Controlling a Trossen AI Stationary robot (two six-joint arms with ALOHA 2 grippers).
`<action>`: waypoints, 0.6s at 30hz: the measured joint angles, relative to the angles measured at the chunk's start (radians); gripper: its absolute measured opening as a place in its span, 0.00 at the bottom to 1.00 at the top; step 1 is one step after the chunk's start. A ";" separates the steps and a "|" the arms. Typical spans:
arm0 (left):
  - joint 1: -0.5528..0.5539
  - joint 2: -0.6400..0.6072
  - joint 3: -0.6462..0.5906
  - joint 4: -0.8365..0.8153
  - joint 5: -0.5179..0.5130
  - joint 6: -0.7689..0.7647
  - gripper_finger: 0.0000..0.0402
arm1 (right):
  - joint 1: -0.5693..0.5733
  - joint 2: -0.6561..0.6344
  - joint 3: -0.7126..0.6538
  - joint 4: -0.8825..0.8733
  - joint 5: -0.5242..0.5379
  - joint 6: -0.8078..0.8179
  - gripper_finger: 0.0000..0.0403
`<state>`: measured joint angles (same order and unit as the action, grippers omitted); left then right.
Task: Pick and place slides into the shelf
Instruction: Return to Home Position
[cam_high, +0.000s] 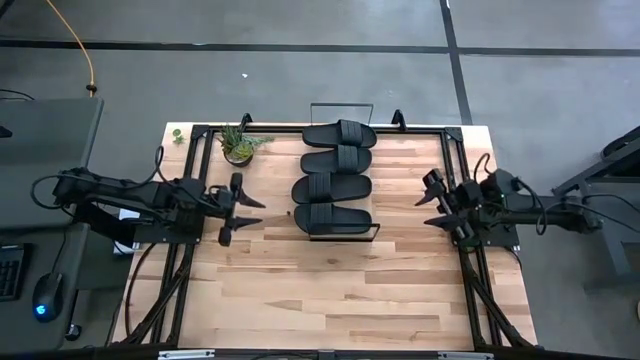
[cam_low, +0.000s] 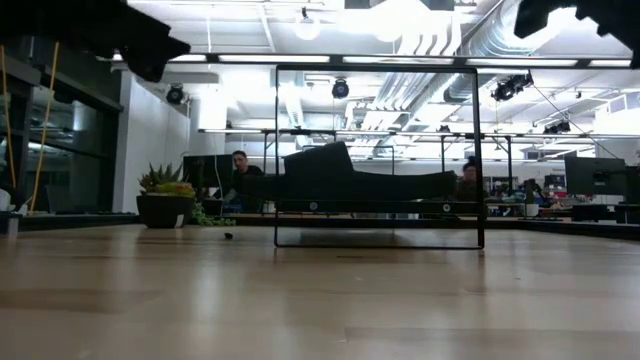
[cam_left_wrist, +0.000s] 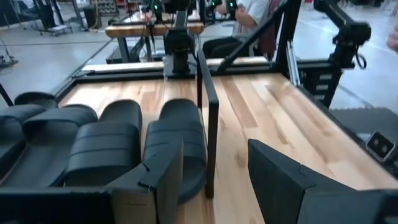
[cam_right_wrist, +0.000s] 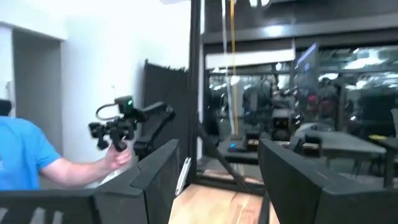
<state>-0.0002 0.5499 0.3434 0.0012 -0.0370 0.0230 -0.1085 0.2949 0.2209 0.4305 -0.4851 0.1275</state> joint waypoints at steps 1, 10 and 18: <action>0.000 0.000 -0.006 0.001 0.002 0.005 0.41 | -0.001 -0.021 -0.018 0.012 0.008 0.004 0.51; 0.000 -0.044 -0.086 0.072 0.004 0.003 0.41 | 0.005 -0.089 -0.111 0.075 0.002 0.008 0.51; 0.000 -0.106 -0.144 0.131 0.004 0.007 0.41 | 0.039 -0.088 -0.193 0.250 0.013 -0.030 0.51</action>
<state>-0.0002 0.4443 0.1995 0.1325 -0.0330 0.0295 -0.0700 0.2066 0.0282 0.6802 -0.4718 0.0977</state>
